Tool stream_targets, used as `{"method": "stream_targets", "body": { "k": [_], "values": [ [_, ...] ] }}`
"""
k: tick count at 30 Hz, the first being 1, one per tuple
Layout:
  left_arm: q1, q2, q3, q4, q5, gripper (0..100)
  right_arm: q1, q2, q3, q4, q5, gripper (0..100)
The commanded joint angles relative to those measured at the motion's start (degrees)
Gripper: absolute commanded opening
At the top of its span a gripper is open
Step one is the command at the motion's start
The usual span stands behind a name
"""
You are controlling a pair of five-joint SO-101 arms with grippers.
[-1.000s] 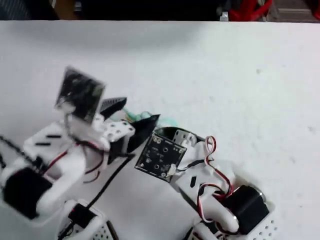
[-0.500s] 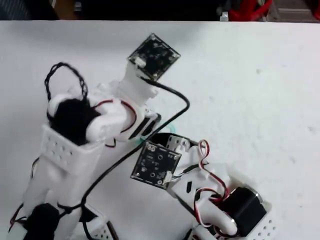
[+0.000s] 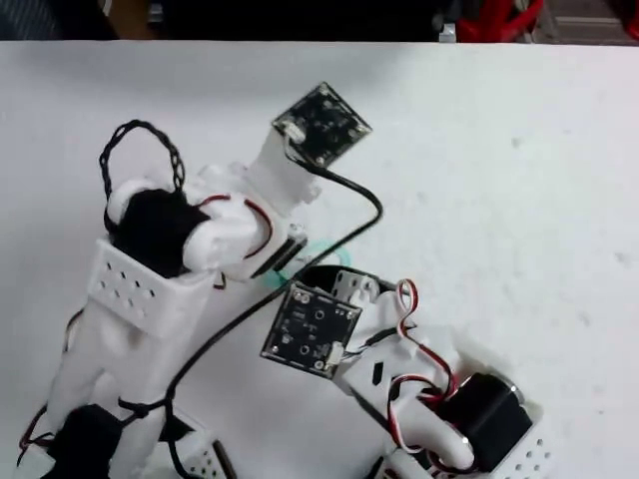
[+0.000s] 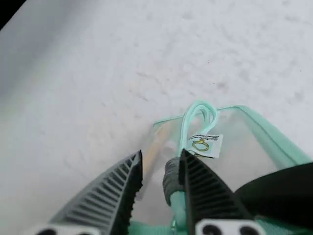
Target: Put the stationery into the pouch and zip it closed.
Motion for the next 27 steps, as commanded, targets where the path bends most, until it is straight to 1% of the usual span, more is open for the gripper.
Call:
{"method": "stream_targets", "body": {
  "k": [1, 3, 4, 6, 9, 12, 14, 17, 20, 26, 27],
  "values": [
    [-4.35, -4.79, 0.00, 0.44, 4.75, 24, 1.36, -0.04, 0.35, -0.75, 2.02, 1.9],
    [-6.90, -7.16, -0.26, 0.44, 6.59, 27, 3.91, -0.04, 1.41, -3.82, 2.02, 1.9],
    [-7.34, -8.22, -0.18, 0.44, 6.33, 28, 5.14, -0.04, 2.37, -5.85, 2.02, 1.9],
    [-6.20, -9.54, 0.79, 0.53, 6.15, 27, 6.20, 0.04, 5.36, -9.63, 2.29, 1.9],
    [-2.51, -9.80, 5.01, 0.44, 6.15, 27, 6.20, -0.04, 8.62, -12.18, 2.11, 1.9],
    [0.13, -9.63, 9.05, 0.35, 6.07, 24, 6.20, -0.13, 8.88, -12.35, 2.02, 1.9],
    [0.13, -9.71, 9.58, 0.35, 5.27, 21, 6.02, -0.92, 9.14, -12.44, 1.93, 1.9],
    [0.31, -9.80, 9.58, 0.35, 1.05, 12, 4.35, -4.00, 9.49, -12.26, 0.35, 1.9],
    [0.57, -9.80, 9.58, 0.35, -1.67, 2, 3.65, -7.69, 10.90, -12.53, 0.35, 1.9],
    [0.13, -10.24, 8.97, -0.09, -2.37, 2, 3.91, -9.36, 11.96, -12.62, -0.18, 1.9],
    [0.13, -10.24, 8.18, -0.44, -2.29, 2, 4.18, -9.36, 11.96, -12.70, -1.14, 1.9]
  ]
}}
